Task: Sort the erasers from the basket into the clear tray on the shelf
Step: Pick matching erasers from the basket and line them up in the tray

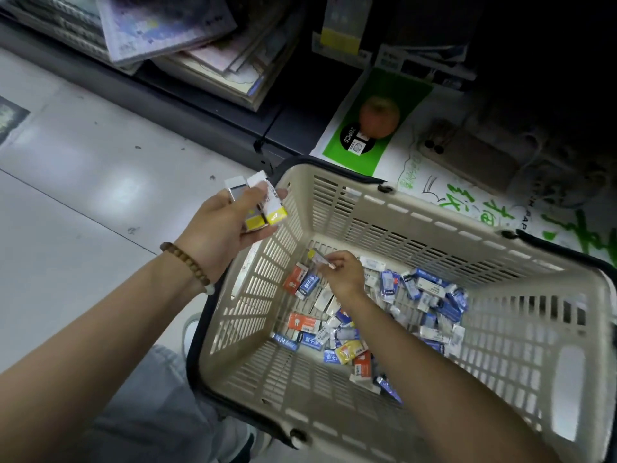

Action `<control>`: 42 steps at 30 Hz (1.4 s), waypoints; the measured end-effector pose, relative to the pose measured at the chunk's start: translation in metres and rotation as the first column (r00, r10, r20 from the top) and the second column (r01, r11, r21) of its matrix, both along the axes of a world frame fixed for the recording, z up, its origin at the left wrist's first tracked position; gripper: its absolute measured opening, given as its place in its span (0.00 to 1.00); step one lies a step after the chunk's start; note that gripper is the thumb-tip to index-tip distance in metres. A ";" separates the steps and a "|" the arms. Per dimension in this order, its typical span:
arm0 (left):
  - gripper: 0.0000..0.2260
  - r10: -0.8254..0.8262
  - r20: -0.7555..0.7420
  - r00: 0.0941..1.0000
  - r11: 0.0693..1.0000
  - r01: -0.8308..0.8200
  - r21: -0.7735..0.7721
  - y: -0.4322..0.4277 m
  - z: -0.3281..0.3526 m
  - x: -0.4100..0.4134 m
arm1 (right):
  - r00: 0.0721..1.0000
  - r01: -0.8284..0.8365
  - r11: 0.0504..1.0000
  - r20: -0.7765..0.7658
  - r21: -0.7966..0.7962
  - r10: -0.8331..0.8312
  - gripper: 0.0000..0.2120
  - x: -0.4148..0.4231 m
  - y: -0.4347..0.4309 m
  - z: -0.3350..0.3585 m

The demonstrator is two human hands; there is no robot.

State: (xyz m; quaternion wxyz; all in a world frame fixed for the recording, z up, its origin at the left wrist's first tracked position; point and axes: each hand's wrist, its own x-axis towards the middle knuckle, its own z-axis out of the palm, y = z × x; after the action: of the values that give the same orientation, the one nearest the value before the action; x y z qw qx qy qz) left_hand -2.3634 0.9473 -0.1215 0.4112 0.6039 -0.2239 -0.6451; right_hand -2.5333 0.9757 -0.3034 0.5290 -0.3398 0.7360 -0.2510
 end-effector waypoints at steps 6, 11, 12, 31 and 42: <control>0.09 -0.152 -0.042 0.988 0.986 0.148 -0.073 0.004 0.031 -0.035 | 0.969 0.101 0.989 0.236 -0.110 -0.073 0.06 -0.065 -0.003 0.103; 0.08 -0.253 -0.075 0.964 0.959 0.240 -0.153 -0.002 0.082 -0.079 | 0.962 0.067 0.959 0.272 -0.277 0.011 0.06 -0.127 0.003 0.231; 0.07 -0.289 -0.079 0.954 0.947 0.273 -0.171 -0.003 0.094 -0.088 | 0.961 0.039 0.950 0.271 -0.311 0.049 0.07 -0.136 0.006 0.257; 0.16 -0.700 0.160 0.696 0.589 0.689 -0.422 0.029 0.171 -0.167 | 0.991 0.072 0.813 0.136 -0.578 0.008 0.07 -0.157 0.058 0.385; 0.12 -0.676 0.020 0.736 0.692 0.644 -0.325 0.021 0.183 -0.162 | 0.946 0.011 0.886 0.291 -0.463 0.141 0.12 -0.166 0.052 0.399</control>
State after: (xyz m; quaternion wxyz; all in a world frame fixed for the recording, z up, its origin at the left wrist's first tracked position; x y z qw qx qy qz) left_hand -2.5254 0.9685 0.0610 0.2519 0.3770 -0.5033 -0.7356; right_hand -2.6991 1.0274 0.0958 0.5530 -0.4350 0.5495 -0.4505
